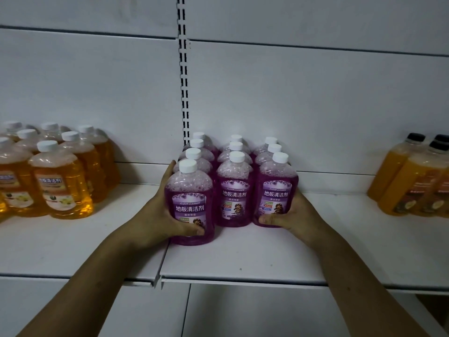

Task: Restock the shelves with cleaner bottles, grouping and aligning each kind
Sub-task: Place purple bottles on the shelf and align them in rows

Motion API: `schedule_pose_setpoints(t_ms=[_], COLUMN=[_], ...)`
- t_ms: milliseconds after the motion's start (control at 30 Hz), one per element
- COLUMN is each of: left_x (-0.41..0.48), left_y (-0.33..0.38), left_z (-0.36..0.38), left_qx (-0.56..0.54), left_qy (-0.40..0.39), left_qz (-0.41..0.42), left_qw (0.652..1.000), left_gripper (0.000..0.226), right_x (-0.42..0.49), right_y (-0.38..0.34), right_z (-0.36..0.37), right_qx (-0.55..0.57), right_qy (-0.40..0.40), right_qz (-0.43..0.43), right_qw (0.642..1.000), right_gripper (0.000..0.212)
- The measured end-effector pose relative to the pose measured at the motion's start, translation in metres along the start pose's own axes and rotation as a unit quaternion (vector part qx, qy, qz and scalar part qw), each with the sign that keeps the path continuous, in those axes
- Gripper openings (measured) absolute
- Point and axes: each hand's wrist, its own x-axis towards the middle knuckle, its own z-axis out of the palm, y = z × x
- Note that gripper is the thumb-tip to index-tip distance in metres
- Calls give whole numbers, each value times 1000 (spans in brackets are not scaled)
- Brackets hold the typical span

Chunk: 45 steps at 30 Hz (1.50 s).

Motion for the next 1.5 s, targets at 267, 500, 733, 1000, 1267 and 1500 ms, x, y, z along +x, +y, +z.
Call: schedule_pose_setpoints(t_ms=[267,500,733,1000,1267,1500], left_x=[4,-1,-10,-17,-21,-22], left_y=[-3,0,-1,1,-1,1], left_z=[-1,-3,4,11,15,16], left_qx=[35,50,25,6,-22,-37], left_qy=[16,15,53,39,36,36], left_qz=[28,26,16,25,24,21], left_qw=[999,998,998,999,999,998], left_gripper=[145,147,138,128,112,120], right_x=[0,-7,-20,-23,-22,-23], right_y=[-3,-15,-27,-13,-6,-8], right_z=[1,0,6,7,8,9], right_qx=[-21,-72,-78,-64,-53,-37], right_qy=[7,1,34,49,51,47], right_qz=[-5,-12,-28,-9,-7,-7], right_qw=[1000,997,996,997,997,998], right_gripper=[90,97,92,70,66,65])
